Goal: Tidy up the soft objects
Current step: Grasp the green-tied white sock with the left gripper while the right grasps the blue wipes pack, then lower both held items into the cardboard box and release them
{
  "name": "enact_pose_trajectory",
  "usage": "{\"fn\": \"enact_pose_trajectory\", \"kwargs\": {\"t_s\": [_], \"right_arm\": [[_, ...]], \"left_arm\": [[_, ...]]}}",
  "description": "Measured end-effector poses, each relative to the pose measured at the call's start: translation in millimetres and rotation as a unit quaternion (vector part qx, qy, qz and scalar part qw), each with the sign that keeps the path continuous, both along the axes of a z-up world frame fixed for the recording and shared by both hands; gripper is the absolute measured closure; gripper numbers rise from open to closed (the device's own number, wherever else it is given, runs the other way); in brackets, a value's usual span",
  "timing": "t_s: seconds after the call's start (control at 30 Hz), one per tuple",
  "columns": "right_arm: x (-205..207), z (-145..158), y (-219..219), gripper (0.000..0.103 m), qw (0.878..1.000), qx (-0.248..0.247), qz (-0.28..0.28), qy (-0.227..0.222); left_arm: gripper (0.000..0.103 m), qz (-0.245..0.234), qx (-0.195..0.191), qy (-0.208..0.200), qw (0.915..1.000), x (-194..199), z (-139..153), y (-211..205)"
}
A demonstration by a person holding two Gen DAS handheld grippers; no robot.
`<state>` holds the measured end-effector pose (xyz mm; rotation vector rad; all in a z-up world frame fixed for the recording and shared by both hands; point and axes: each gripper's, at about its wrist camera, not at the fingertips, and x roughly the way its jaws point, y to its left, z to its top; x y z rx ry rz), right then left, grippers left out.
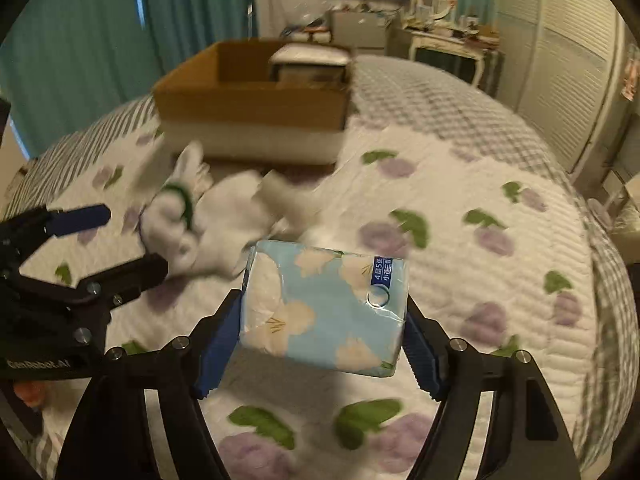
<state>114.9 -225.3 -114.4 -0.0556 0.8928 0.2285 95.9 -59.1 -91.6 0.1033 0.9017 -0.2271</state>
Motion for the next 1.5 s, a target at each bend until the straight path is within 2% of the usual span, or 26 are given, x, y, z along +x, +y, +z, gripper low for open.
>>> {"fn": "enact_pose_trajectory", "kwargs": {"t_s": [0.13,0.3,0.4,0.5,0.73,0.93,1.07,1.3,1.4,1.5], "right_arm": [[7,1,-15,0.029,1.0,0.012,-0.017,-0.002],[9,-4,-23,0.029,0.999,0.025,-0.022,0.005],[9,-4,-24,0.029,0.999,0.027,-0.02,0.005],[7,0,-23,0.029,0.999,0.027,-0.019,0.0],[-8,29,-19,0.029,0.999,0.034,-0.009,-0.027],[-17,75,-16,0.029,0.997,0.037,0.007,-0.072],[-7,108,-9,0.029,0.993,0.04,0.03,-0.103],[46,164,13,0.029,0.984,0.053,0.065,-0.155],[80,172,23,0.029,0.983,0.063,0.07,-0.155],[123,167,36,0.029,0.985,0.08,0.076,-0.133]], "left_arm": [[0.014,-0.016,0.007,0.004,0.9998,19,-7,-11],[0.045,-0.019,0.005,0.027,0.9994,40,-21,-17],[0.064,-0.023,0.006,0.03,0.9993,39,-22,-15],[0.068,-0.024,-0.007,0.033,0.9991,33,-16,-8],[0.068,-0.023,-0.007,0.003,0.9997,6,20,2],[0.068,-0.018,-0.006,-0.042,0.9989,-11,68,10],[0.068,-0.01,-0.008,-0.065,0.9978,-6,94,16],[0.068,0.01,-0.009,-0.093,0.9956,38,121,32],[0.068,0.014,-0.004,-0.103,0.9946,69,124,35],[0.068,0.02,-0.001,-0.097,0.9951,104,118,37]]}}
